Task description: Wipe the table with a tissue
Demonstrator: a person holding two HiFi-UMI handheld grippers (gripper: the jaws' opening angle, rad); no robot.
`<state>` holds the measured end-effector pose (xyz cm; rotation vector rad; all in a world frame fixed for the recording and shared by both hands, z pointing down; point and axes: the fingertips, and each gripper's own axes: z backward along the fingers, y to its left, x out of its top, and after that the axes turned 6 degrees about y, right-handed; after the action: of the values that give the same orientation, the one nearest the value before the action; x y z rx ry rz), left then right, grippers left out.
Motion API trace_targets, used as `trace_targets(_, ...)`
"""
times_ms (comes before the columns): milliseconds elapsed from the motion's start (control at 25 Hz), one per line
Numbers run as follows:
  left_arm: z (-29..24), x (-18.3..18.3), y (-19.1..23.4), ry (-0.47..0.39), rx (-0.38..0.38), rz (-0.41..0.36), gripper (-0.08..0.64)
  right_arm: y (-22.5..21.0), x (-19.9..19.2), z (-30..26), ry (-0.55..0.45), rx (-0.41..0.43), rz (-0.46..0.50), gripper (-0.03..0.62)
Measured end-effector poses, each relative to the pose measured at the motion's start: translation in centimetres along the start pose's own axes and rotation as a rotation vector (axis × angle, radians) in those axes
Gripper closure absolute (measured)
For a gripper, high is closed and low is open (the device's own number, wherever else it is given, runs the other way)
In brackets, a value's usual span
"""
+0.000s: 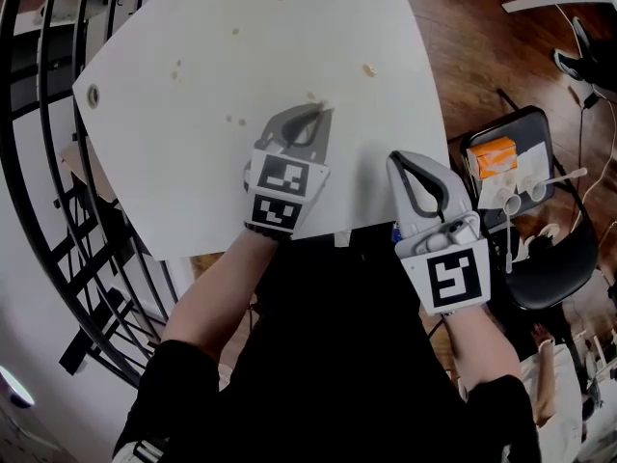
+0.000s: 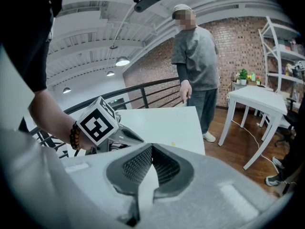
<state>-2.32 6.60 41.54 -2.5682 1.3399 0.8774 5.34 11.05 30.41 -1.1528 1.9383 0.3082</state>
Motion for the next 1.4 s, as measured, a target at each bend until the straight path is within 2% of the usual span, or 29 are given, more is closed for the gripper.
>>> trace_targets(440, -0.4, 0.1, 0.6, 0.009, 0.011, -0.010, 0.529, 0.0, 0.1, -0.6, 0.002, 0.001, -0.002, 0.600)
trace_targets(1400, 0.3, 0.5, 3.6, -0.012, 0.060, 0.028, 0.529, 0.9, 1.1, -1.6, 0.010, 0.002, 0.010, 0.600)
